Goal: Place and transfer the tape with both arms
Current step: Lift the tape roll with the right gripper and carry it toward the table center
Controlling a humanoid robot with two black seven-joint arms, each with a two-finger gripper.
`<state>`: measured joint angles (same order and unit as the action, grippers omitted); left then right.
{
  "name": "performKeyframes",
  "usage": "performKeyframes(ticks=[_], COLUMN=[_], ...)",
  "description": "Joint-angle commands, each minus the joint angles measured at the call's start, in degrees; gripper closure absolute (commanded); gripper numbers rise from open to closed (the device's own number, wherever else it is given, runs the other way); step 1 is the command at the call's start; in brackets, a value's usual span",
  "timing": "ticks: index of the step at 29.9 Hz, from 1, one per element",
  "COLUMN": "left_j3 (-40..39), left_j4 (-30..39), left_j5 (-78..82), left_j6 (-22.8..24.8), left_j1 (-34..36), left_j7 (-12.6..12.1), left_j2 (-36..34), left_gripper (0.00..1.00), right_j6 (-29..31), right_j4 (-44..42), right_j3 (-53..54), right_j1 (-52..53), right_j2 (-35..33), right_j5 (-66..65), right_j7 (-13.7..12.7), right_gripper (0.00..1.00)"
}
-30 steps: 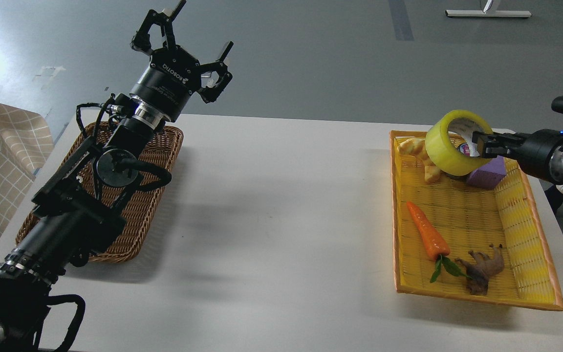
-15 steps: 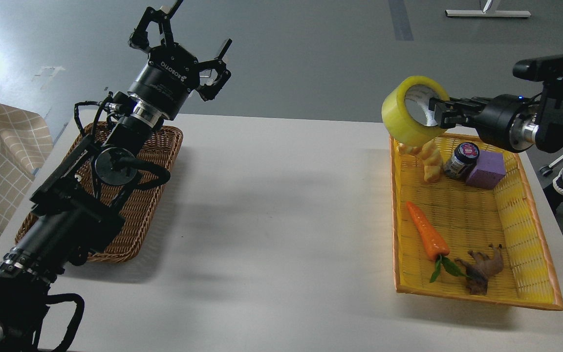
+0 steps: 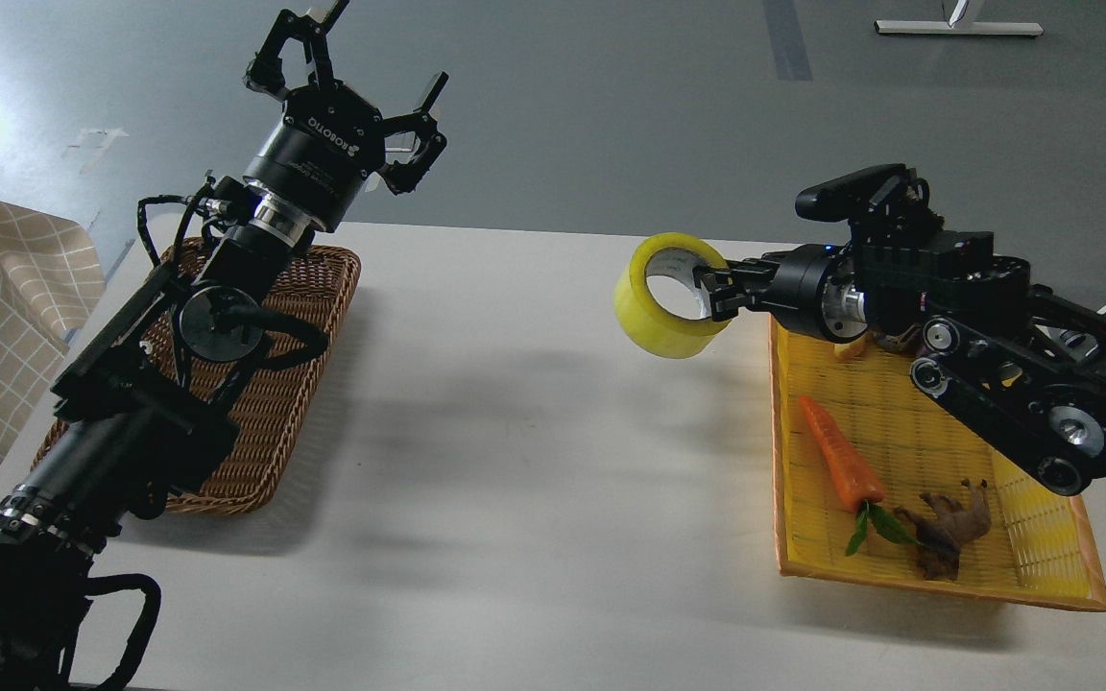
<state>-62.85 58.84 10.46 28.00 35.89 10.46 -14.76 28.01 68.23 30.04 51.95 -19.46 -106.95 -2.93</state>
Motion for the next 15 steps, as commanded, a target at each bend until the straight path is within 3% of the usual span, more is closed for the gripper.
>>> performKeyframes(ticks=[1, 15], left_j3=[0.0, 0.0], left_j4=[0.0, 0.1], left_j5=[0.0, 0.0], left_j6=[0.0, 0.0], left_j1=[0.1, 0.8], left_j7=[0.0, 0.0], left_j2=[0.1, 0.6], left_gripper=[0.02, 0.02], right_j6=[0.0, 0.0], right_j4=[-2.8, -12.3], right_j3=[-0.8, -4.0], right_j1=[0.1, 0.1], right_j2=[3.5, 13.6], right_j5=[-0.9, -2.7], right_j7=[-0.2, -0.2], right_gripper=[1.00, 1.00])
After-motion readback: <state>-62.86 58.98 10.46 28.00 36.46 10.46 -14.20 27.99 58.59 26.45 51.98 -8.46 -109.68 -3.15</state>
